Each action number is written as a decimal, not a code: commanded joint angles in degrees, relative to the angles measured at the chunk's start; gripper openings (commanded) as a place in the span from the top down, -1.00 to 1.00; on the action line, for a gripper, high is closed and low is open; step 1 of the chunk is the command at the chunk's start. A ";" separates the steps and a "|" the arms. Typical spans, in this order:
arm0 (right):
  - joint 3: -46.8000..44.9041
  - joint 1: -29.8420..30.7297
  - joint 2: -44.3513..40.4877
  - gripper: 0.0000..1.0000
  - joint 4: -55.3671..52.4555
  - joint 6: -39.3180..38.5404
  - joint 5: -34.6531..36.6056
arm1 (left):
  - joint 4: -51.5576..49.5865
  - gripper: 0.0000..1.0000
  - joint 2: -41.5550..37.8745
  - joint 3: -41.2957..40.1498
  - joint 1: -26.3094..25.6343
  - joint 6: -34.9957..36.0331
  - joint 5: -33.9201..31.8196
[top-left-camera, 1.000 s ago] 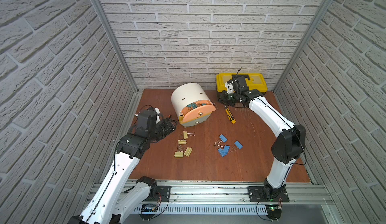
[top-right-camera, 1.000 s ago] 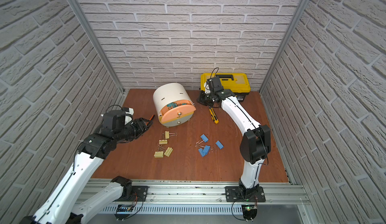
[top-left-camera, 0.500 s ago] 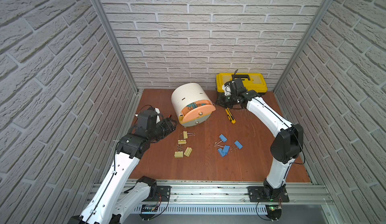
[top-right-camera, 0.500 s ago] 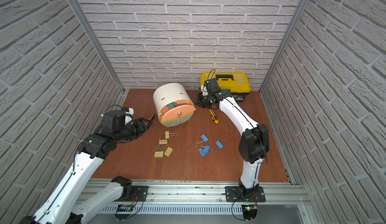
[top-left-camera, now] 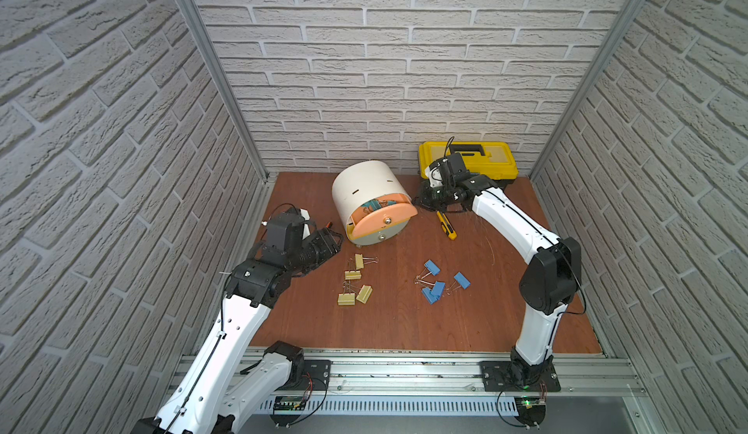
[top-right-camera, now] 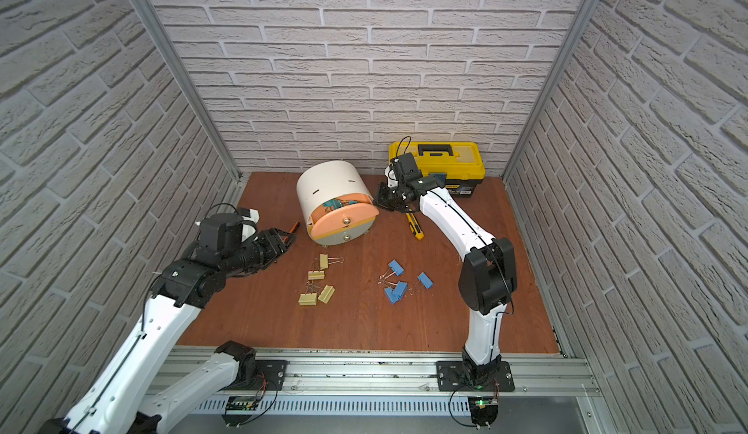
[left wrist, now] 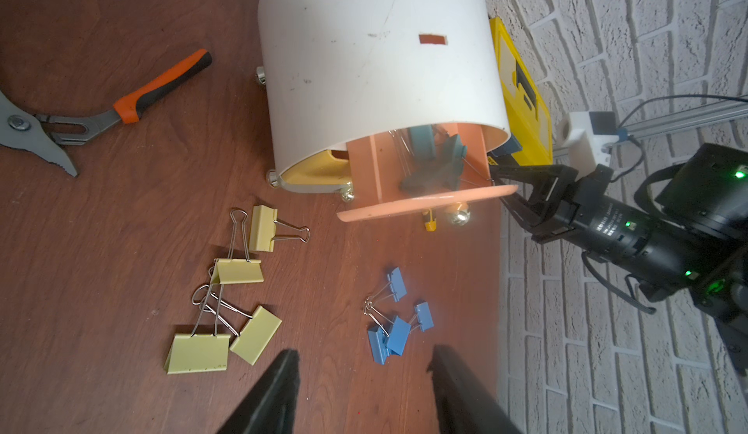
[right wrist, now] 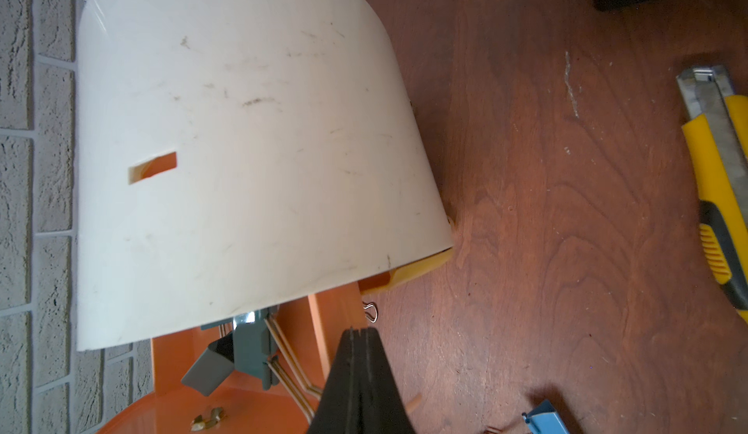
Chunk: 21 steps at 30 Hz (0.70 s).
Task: Put the binder clips in the drawer according to color
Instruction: Adjust the binder clip at the drawer, then close the drawer in the storage box.
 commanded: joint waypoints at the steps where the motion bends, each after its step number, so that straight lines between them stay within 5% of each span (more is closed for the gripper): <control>1: -0.02 -0.64 -2.96 0.89 0.60 -0.67 1.29 | 0.22 -0.15 -0.38 0.71 0.44 0.85 -0.32; 21: -19.86 0.45 -17.03 0.92 6.82 1.41 -2.05 | 7.77 0.01 8.63 -1.87 -0.36 -0.09 3.77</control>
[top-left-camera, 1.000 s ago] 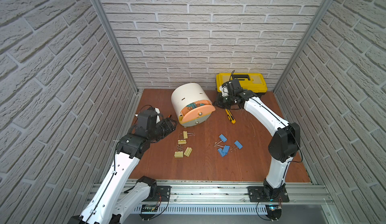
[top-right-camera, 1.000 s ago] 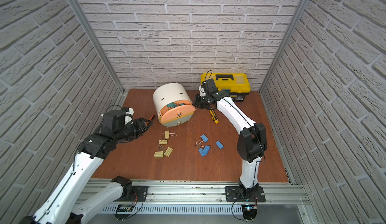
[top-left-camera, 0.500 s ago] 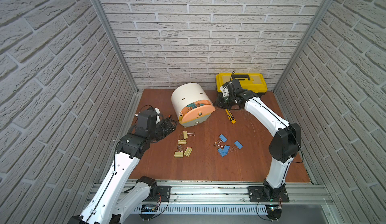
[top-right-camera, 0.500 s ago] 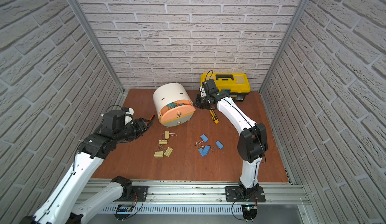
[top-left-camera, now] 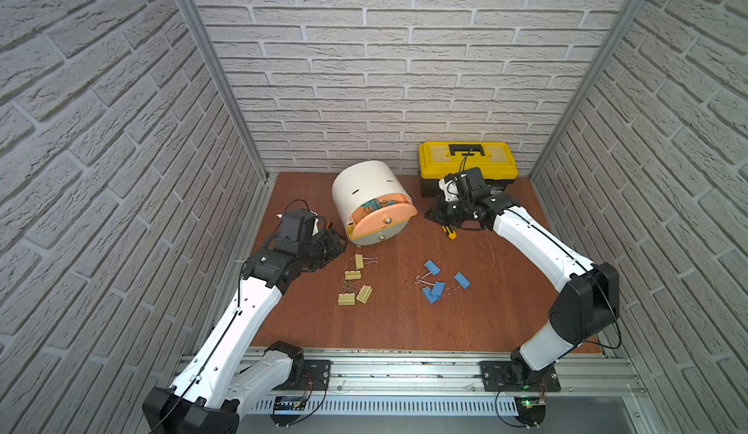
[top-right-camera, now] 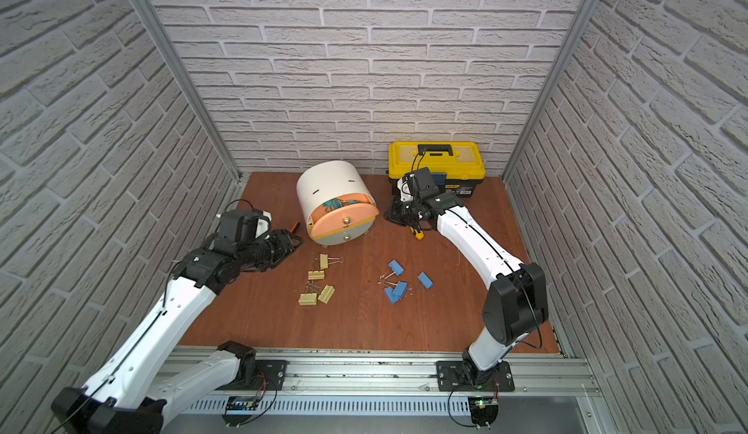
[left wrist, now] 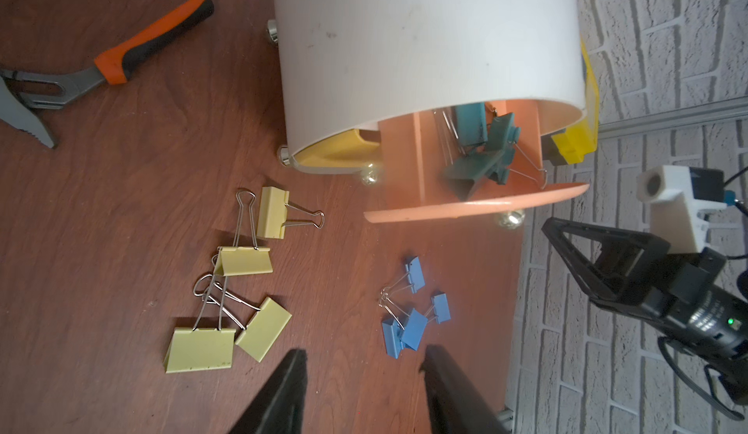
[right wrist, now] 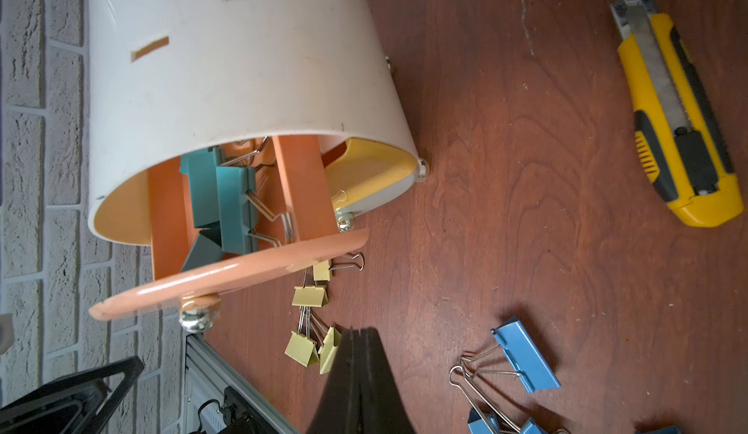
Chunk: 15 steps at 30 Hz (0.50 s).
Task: Put the binder clips in the drawer according to color
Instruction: Close the drawer in the storage box.
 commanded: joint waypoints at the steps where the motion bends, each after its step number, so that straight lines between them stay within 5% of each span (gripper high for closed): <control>1: -1.53 0.84 -1.78 0.92 3.44 0.92 -1.39 | 5.31 0.04 2.12 0.44 -0.33 0.11 1.89; 9: 1.11 1.97 1.38 0.93 5.31 2.51 -2.79 | 8.56 0.37 7.87 2.49 -0.71 0.62 4.38; 15: 5.05 3.47 4.90 0.94 5.89 3.40 -3.34 | 9.84 0.41 10.73 3.45 -0.68 1.10 5.25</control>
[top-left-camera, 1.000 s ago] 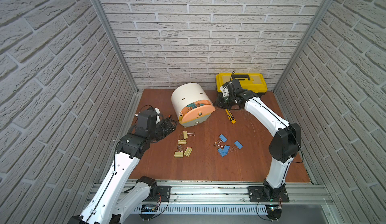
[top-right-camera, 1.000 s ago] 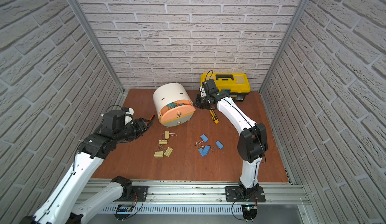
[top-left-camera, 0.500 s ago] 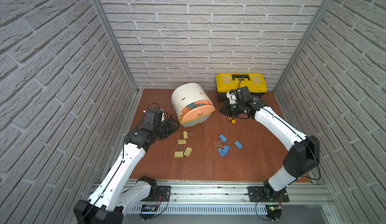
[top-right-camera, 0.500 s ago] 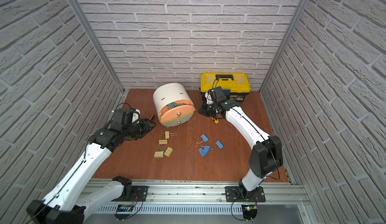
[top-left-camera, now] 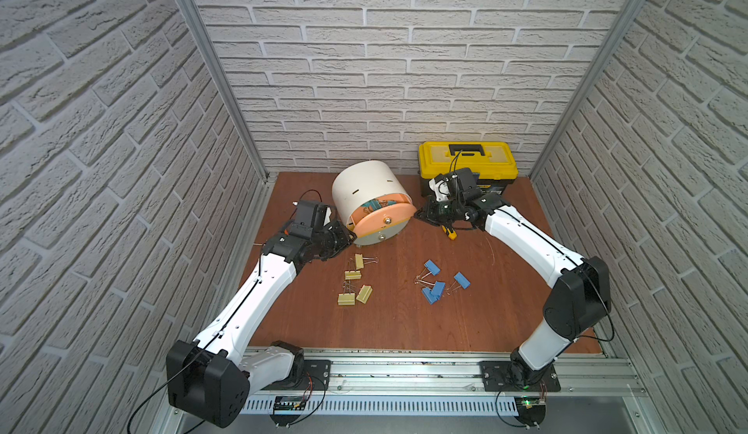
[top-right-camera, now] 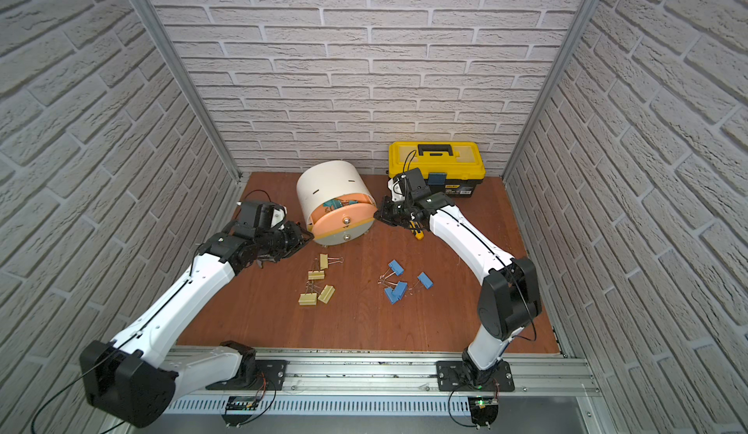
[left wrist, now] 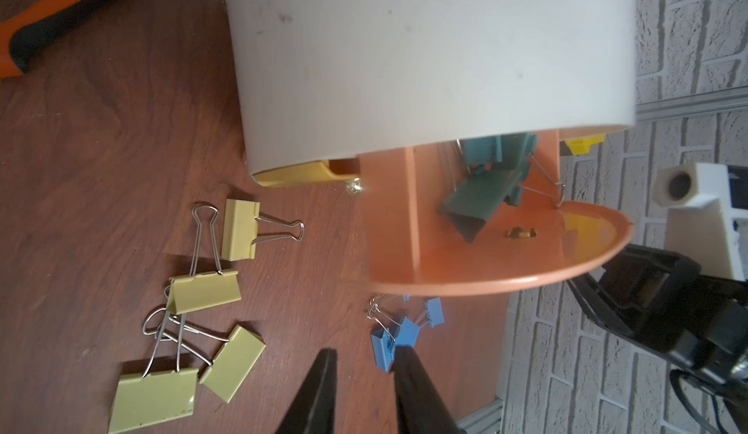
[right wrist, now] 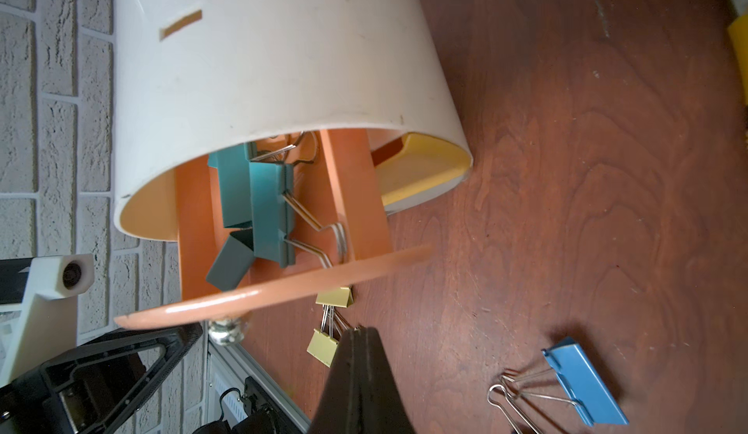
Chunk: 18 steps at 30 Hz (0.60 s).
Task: Put the binder clips in the drawer according to color
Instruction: Close the drawer in the storage box.
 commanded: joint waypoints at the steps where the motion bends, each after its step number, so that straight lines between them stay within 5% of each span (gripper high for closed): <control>1: 2.62 1.14 1.57 0.94 2.49 1.02 -1.11 | 3.46 0.41 1.45 2.09 -0.12 1.04 1.36; 18: 12.67 1.58 10.25 0.94 3.71 3.78 -2.73 | 5.24 0.39 12.26 10.10 1.93 2.59 2.54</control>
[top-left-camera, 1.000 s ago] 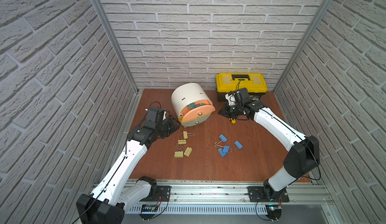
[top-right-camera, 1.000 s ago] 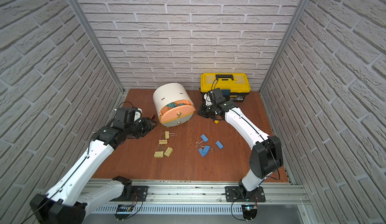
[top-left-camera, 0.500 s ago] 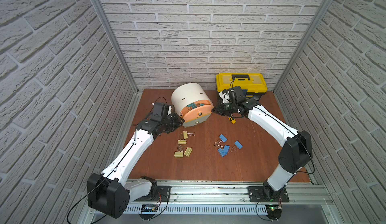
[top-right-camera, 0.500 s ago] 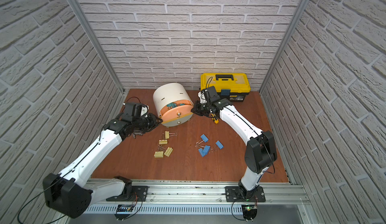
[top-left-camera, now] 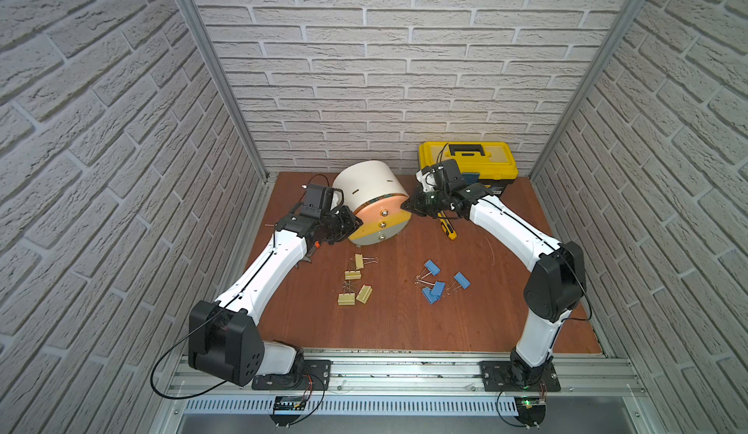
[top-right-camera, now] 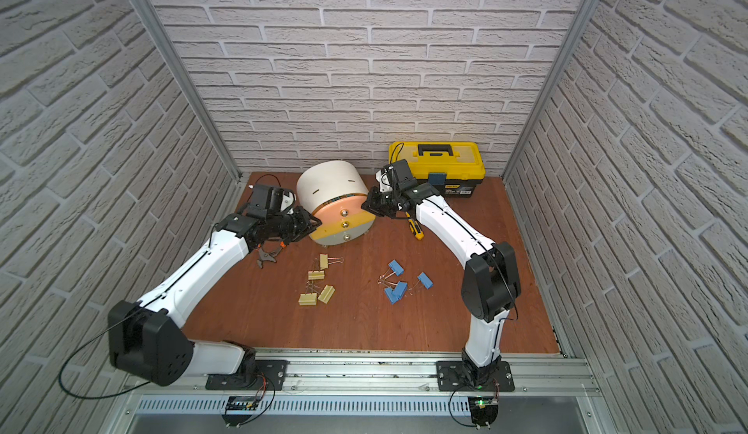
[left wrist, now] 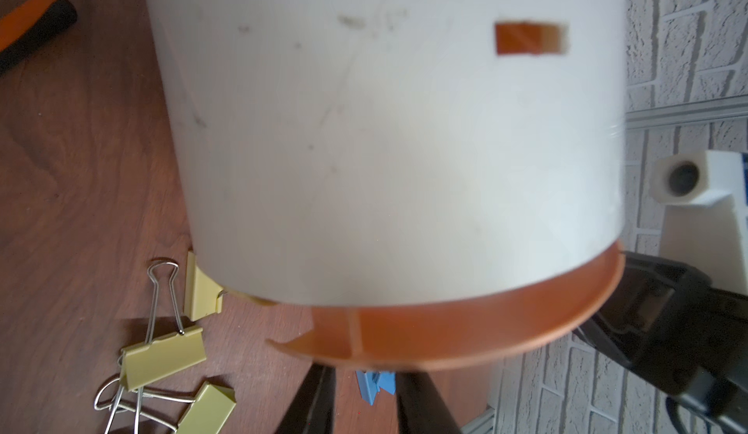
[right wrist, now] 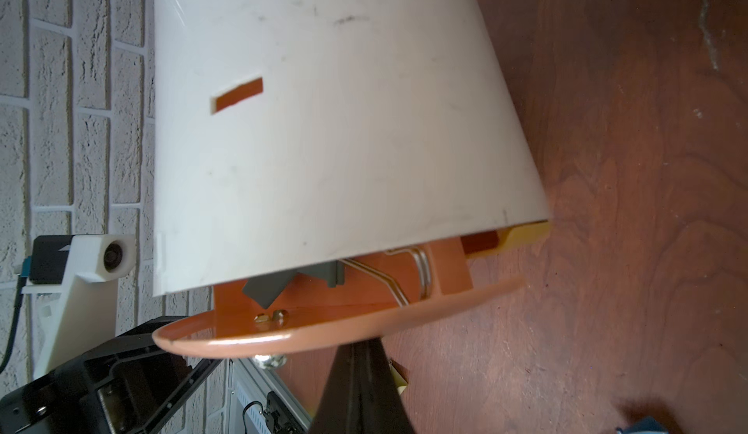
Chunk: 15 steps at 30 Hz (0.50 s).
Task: Put the binder clips in the drawer according to color
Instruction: Close the drawer in the storage box.
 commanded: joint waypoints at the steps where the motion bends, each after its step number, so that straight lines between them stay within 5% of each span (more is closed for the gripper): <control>1: 3.03 0.35 1.74 0.94 2.81 1.35 -1.02 | 2.36 0.39 1.10 2.36 0.55 1.20 0.27; 15: 5.64 0.38 4.52 0.95 4.27 2.68 -1.85 | 2.54 0.35 2.66 3.43 0.99 1.27 -0.44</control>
